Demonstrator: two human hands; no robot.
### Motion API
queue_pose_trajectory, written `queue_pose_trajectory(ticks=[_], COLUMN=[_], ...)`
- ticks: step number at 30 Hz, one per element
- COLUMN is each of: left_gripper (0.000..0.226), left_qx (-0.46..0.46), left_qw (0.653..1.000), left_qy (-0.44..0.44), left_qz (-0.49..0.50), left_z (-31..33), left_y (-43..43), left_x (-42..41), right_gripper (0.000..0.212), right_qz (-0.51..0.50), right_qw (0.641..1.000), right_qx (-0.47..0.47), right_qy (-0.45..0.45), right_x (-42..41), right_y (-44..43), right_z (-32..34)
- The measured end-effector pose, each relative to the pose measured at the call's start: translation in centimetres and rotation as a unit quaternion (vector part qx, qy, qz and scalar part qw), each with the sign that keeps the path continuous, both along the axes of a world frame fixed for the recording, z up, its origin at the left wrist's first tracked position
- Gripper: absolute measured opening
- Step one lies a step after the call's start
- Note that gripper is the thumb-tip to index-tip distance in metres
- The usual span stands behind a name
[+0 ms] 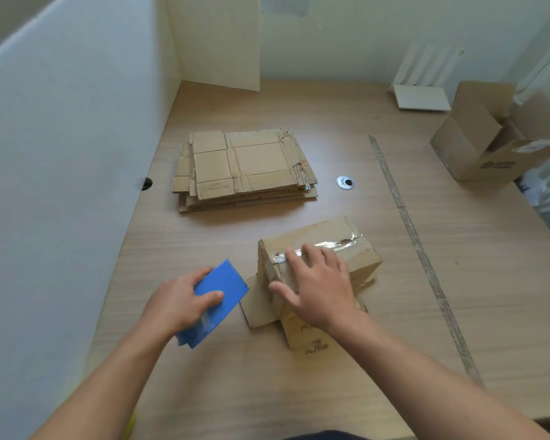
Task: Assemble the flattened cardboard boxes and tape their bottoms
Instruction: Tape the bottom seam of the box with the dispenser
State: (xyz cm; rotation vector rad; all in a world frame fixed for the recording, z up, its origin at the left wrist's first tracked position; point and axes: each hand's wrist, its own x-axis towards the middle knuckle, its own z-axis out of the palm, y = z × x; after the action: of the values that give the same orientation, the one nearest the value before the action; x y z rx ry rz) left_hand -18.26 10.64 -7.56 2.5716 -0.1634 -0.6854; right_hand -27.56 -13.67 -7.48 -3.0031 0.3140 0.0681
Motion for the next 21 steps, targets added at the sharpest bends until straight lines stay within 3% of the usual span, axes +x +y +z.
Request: queue_pose_trajectory(ticks=[4, 10, 21], left_gripper=[0.061, 0.061, 0.070], left_qx=[-0.092, -0.144, -0.180], left_qw=[0.996, 0.988, 0.965], left_qy=[0.015, -0.046, -0.163], left_qz=[0.016, 0.014, -0.098], left_z=[0.6, 0.8, 2.0], left_y=[0.3, 0.3, 1.3], left_x=[0.3, 0.7, 0.6], right_gripper=[0.072, 0.066, 0.061], right_qz=[0.040, 0.142, 0.120], right_qw=[0.999, 0.986, 0.985], right_qx=[-0.001, 0.035, 0.124], right_qy=[0.032, 0.081, 0.007], right_x=[0.0, -0.4, -1.6], right_y=[-0.5, -3.4, -3.5], right_z=[-0.2, 0.0, 0.6])
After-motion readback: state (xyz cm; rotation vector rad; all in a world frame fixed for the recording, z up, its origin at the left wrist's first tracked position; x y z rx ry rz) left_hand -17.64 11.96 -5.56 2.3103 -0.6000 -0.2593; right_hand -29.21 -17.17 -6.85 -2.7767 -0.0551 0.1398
